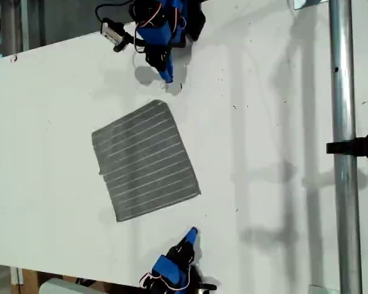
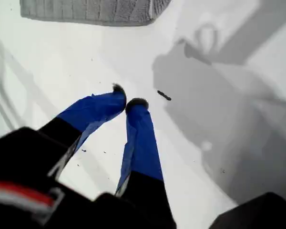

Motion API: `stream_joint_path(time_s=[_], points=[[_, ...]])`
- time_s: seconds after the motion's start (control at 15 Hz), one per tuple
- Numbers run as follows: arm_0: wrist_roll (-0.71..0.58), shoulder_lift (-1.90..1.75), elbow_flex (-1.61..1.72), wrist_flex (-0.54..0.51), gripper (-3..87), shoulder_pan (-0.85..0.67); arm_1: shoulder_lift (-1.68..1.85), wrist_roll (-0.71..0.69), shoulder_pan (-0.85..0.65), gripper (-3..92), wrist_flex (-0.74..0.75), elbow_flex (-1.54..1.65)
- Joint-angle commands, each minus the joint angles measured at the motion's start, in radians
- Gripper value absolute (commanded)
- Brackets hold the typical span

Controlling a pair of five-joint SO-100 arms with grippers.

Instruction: Grasp corners of a towel and fold twice.

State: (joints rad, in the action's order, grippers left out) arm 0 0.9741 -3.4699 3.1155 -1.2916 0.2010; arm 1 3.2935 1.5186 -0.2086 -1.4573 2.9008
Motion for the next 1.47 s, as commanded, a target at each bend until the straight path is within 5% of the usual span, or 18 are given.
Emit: stream_joint_path(time_s=[0.0, 1.0, 1.2, 1.4], points=[[0.387, -0.005, 0.003, -0.003, -0.8, -0.537, -0.008, -0.015, -0.014, 4.7, -0.008, -0.005], [0.425, -0.005, 0.003, -0.003, -2.7, -0.502, -0.008, -0.063, -0.057, -0.2, 0.002, -0.012], [0.448, -0.005, 0.003, 0.052, -2.8, -0.417, -0.071, -0.264, -0.087, -0.3, 0.155, -0.155], [0.460, -0.005, 0.003, 0.063, -2.8, -0.393, -0.673, -0.548, -0.109, -0.3, 0.245, -0.588]])
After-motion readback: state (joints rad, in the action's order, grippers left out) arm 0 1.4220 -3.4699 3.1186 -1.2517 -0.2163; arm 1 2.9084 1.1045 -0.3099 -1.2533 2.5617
